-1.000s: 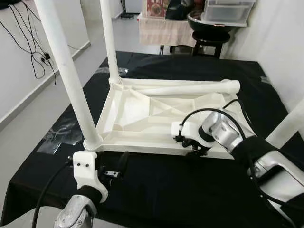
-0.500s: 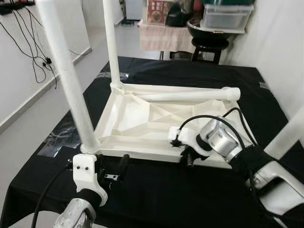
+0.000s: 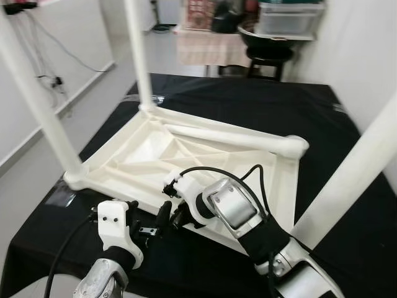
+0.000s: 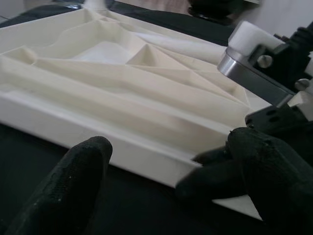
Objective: Building children table
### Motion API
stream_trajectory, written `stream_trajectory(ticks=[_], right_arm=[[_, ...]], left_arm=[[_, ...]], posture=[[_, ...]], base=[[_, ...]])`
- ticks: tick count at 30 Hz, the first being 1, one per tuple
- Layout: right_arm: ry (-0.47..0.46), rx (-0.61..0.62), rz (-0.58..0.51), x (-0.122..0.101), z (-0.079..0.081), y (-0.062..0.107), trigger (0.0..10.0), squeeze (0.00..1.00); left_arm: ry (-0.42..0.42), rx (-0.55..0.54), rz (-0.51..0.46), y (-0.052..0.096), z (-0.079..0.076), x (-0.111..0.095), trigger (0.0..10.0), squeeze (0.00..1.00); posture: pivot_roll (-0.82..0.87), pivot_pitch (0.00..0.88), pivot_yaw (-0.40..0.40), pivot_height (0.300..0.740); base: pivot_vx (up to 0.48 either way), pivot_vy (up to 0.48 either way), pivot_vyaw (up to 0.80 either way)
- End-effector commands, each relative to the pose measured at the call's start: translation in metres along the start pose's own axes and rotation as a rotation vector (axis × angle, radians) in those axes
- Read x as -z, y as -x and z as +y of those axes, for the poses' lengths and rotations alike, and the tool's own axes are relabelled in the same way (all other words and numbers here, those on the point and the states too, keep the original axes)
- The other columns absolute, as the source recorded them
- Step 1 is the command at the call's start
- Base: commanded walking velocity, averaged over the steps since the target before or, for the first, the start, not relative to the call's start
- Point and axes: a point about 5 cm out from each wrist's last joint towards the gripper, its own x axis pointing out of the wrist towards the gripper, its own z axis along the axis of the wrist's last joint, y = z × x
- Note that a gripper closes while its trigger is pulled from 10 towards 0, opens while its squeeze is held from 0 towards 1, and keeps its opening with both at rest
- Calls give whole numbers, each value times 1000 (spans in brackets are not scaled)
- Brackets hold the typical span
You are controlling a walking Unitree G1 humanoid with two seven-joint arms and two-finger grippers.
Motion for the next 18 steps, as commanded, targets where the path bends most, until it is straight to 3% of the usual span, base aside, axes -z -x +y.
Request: stream_trajectory(ticks=[1,4,5,6,7,9,11,12,17,18], right_arm=[[17,146,-72,-11,-14,3,0,0],[29,229,-110,-18,-18,0,0,0],[39,276,-123,-22,-20,0,8471,0],[39,276,-123,-22,-20,0,8471,0],[38,309,-132,-24,-22,0,10000,0],[71,360,-244,-34,-22,1,10000,0],[72,370,-289,-38,-21,1,10000,0],[67,308,-341,-43,-15,1,10000,992],[8,168,-472,-52,-2,7,10000,1000],[-21,119,-570,-56,0,14,10000,1000]], left_arm=[[8,16,-2,1,-3,-1,10000,0],[8,13,-5,1,-3,-1,10000,0],[8,12,-5,1,-3,-1,10000,0],[8,12,-5,1,-3,-1,10000,0],[7,12,-6,0,-3,-1,10000,0],[7,11,-7,0,-3,-2,10000,0],[7,11,-8,0,-3,-2,10000,0],[6,11,-9,0,-3,-2,10000,0],[4,7,-14,0,-3,-2,10000,0],[4,-10,-26,0,-1,-4,10000,0]], posture=[[-22,70,-21,740],[-22,70,-23,740],[-20,68,-23,740],[-20,68,-23,740],[-20,68,-23,740],[-21,68,-25,740],[-21,68,-25,740],[-24,67,-24,740],[-29,65,-22,740],[-32,67,-21,740]], base=[[0,0,0],[0,0,0],[0,0,0],[0,0,0],[0,0,0],[0,0,0],[0,0,0],[0,0,0],[0,0,0],[0,0,0]])
